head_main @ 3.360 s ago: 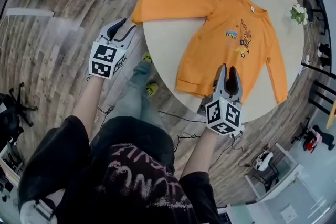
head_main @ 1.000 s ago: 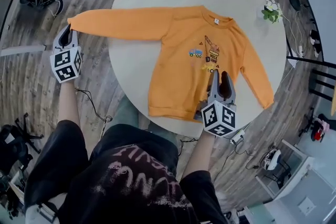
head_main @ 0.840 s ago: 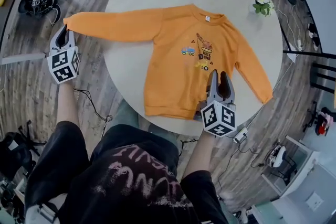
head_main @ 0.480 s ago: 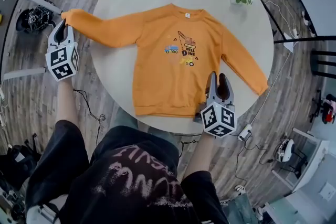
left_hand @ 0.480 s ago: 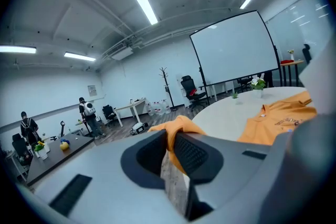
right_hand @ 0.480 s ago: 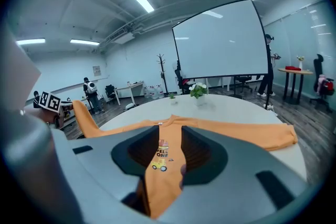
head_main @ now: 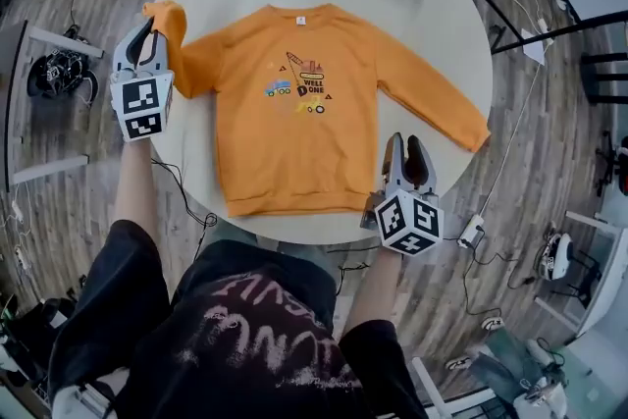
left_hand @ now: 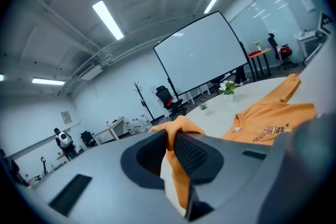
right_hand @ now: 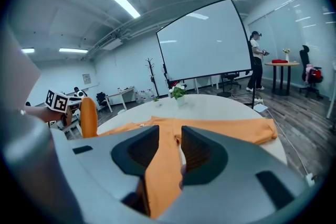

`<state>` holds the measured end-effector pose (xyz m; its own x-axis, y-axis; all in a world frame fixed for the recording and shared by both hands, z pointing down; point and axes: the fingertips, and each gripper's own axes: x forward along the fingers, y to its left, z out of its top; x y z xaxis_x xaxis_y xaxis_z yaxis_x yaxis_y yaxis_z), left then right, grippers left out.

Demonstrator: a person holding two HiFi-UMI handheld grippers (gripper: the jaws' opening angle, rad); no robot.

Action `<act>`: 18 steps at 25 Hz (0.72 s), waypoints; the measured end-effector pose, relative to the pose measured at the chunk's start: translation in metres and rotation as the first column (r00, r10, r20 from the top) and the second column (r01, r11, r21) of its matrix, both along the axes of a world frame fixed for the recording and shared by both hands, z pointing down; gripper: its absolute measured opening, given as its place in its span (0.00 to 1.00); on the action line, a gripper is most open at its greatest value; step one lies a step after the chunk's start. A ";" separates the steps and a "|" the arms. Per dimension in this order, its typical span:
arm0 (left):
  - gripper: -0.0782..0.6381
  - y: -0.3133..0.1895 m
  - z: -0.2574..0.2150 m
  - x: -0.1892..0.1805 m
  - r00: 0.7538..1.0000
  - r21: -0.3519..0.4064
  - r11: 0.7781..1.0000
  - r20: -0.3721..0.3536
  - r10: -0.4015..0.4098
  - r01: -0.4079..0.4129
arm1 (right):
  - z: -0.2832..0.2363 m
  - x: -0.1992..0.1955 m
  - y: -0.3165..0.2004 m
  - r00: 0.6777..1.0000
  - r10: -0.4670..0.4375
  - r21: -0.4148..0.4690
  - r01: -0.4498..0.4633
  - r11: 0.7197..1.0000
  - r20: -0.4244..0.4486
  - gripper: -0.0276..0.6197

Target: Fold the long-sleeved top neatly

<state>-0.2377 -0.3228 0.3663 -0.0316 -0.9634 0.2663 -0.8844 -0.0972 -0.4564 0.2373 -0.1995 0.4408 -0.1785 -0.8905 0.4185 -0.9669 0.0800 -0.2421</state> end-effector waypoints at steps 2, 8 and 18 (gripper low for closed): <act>0.18 -0.010 0.002 0.034 0.998 -0.008 0.999 0.038 0.053 -0.053 | 0.002 0.016 0.004 1.000 0.015 -0.003 -0.015 1.000 0.006 0.26; 0.18 -0.041 0.018 0.132 0.971 -0.036 0.977 0.105 0.214 -0.211 | 0.014 0.060 0.017 0.997 0.080 -0.022 -0.080 0.997 0.016 0.26; 0.19 -0.053 0.102 0.260 0.913 -0.183 0.914 0.131 0.387 -0.361 | 0.047 0.132 0.052 0.983 0.185 -0.087 -0.183 0.979 0.011 0.26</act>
